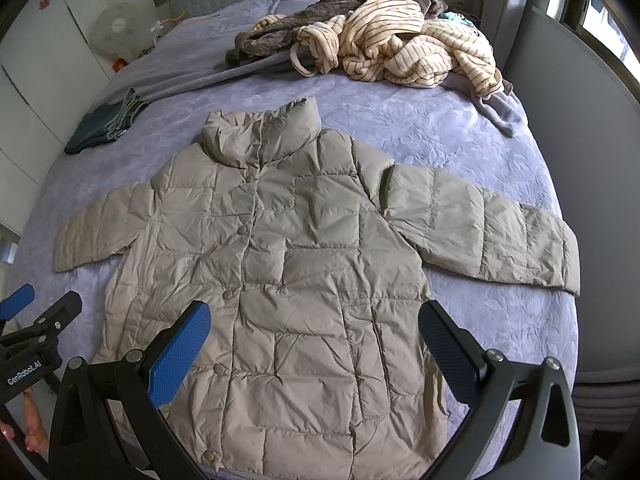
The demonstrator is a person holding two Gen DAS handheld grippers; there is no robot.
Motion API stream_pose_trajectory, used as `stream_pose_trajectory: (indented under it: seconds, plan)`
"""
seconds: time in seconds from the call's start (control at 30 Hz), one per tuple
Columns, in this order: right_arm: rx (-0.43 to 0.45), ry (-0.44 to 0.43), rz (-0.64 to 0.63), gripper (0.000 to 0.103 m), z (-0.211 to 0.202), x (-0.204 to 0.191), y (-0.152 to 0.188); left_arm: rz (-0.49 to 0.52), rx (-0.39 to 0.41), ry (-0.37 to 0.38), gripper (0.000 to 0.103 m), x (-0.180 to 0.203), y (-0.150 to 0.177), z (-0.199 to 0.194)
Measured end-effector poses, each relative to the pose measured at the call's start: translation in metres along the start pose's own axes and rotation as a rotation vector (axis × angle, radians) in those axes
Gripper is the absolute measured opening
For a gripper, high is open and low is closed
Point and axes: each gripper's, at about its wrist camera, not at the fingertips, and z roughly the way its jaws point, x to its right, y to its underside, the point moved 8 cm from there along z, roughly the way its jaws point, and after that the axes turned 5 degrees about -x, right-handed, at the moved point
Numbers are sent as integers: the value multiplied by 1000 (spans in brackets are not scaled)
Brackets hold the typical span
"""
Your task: Fold large clothes
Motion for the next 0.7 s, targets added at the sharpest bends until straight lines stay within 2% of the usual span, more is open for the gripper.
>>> stream_pose_trajectory:
  seconds: [0.7]
  plan:
    - [1,-1,1,103,0,-1,0,1,-1,-2,103,2,0,-1]
